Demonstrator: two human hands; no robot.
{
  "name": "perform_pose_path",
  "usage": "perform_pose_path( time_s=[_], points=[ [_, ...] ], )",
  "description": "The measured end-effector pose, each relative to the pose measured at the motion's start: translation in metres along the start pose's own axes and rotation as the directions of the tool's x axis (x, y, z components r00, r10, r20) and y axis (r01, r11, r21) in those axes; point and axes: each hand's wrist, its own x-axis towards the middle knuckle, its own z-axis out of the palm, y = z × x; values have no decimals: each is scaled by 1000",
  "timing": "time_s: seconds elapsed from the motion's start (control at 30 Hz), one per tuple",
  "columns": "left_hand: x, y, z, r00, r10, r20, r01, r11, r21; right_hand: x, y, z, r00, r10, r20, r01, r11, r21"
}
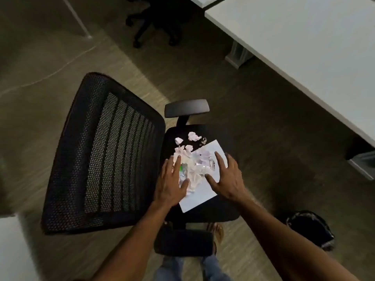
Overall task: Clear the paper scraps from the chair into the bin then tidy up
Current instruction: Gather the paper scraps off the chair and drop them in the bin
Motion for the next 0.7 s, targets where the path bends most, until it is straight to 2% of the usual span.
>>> perform_pose_path(
  time_s=[0.1,0.2,0.4,0.53,0.7],
  points=[
    [3,-20,38,994,-88,64,89,996,-10,12,8,32,998,-46,45,50,994,-101],
    [1,-40,77,987,-94,133,88,995,53,25,13,76,988,-58,142,77,988,-134],
    [7,-66,128,981,-189,45,191,980,-52,71,16,138,983,-66,169,82,992,-91],
    [21,-81,154,960,-274,59,278,957,-77,88,16,172,972,-99,213,132,980,-146],
    [37,-101,180,956,-280,87,286,957,-55,98,30,210,968,-79,240,133,966,-221]
  ],
)
